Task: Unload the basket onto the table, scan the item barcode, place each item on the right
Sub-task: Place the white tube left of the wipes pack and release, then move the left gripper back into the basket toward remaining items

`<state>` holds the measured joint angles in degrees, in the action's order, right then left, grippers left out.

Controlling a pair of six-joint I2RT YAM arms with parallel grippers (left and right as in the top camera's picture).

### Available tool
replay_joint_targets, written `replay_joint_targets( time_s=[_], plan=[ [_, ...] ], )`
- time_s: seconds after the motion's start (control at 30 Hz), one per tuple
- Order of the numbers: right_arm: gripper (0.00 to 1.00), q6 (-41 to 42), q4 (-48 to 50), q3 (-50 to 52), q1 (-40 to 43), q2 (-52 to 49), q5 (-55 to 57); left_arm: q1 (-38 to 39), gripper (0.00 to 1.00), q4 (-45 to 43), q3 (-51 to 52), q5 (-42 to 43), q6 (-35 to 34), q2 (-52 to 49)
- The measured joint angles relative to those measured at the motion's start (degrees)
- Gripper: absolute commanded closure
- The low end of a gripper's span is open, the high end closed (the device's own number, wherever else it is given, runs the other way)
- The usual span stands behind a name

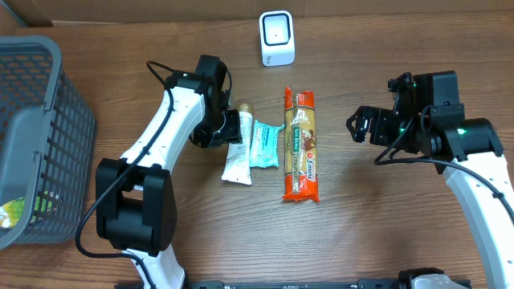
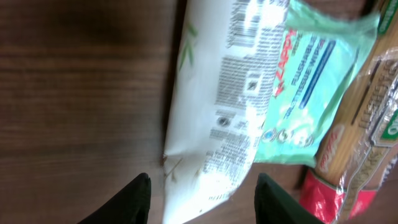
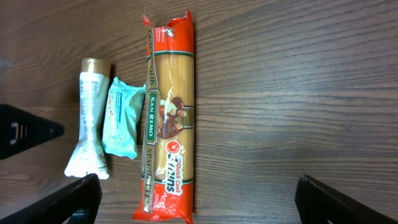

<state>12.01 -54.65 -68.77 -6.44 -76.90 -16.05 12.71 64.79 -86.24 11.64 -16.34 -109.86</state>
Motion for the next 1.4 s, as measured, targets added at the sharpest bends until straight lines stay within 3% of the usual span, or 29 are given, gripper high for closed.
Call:
replay_joint_targets(
  time_s=[0.1, 0.37, 0.6, 0.8, 1.13, 1.27, 1.4],
  plan=[
    [0.00, -0.02, -0.07, 0.00, 0.00, 0.00, 0.02, -0.79, 0.55, 4.52, -4.48, 1.40, 0.66, -0.24],
    [0.00, 0.02, -0.33, 0.02, 0.00, 0.00, -0.02, -6.64, 0.53, 21.44, -38.34, 3.19, 5.05, -0.74],
    [0.00, 0.00, -0.24, 0.04, 0.02, 0.00, -0.02, -17.68, 0.55, 31.43, -58.40, 1.20, 6.93, 0.24],
    [0.00, -0.02, -0.24, 0.07, 0.00, 0.00, 0.00, -33.16, 0.54, 31.67, -57.55, 1.22, 7.39, 3.43],
    [0.00, 0.00, -0.02, 0.07, 0.02, 0.00, 0.00, -60.98, 0.46, 31.54, -46.07, 1.88, 4.79, 9.16],
    [0.00, 0.02, 0.17, 0.07, 0.02, 0.00, 0.00, -68.15, 0.44, 29.22, -41.05, 1.51, 1.55, 9.40],
    [0.00, 0.00, 0.22, 0.07, 0.00, 0.00, 0.00, -70.44, 0.41, 24.72, -33.42, -1.92, -3.13, 9.51]
  ],
)
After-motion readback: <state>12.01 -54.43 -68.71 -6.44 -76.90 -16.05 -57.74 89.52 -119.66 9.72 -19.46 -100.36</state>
